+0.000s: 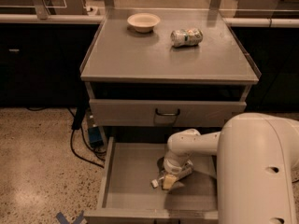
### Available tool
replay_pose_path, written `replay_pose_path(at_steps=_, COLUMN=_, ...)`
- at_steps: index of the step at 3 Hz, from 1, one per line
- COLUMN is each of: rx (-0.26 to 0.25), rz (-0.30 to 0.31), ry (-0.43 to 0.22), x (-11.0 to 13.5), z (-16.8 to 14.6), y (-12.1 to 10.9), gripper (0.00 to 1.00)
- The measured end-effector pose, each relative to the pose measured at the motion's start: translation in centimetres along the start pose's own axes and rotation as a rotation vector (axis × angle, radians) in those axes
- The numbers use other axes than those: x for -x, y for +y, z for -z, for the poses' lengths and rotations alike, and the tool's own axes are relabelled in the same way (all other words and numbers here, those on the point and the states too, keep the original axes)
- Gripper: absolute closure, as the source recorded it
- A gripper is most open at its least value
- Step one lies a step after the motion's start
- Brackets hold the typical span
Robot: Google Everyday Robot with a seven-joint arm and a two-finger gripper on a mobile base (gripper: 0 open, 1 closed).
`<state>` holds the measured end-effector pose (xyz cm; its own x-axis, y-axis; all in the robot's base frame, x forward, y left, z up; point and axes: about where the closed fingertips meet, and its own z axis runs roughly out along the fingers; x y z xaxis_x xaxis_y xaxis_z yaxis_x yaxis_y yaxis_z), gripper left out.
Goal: Pick blue plastic bottle from middle drawer and place on counter
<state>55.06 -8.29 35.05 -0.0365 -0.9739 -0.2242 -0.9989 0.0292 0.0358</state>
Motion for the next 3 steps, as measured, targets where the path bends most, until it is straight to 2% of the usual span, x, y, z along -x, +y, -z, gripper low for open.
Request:
replay_pose_path(at_steps=1, rx=0.000, rz=0.000, ry=0.000, x=0.00, z=0.00, y=0.00, gripper=0.66)
replay_pose_path(at_steps=2, rx=0.000, rz=0.000, ry=0.000, x=0.00, z=0.00, y=0.00, gripper=0.95)
replay_pose_path(at_steps=3, rx=0.000, rz=0.000, ry=0.000, x=0.00, z=0.00, y=0.00, gripper=1.00)
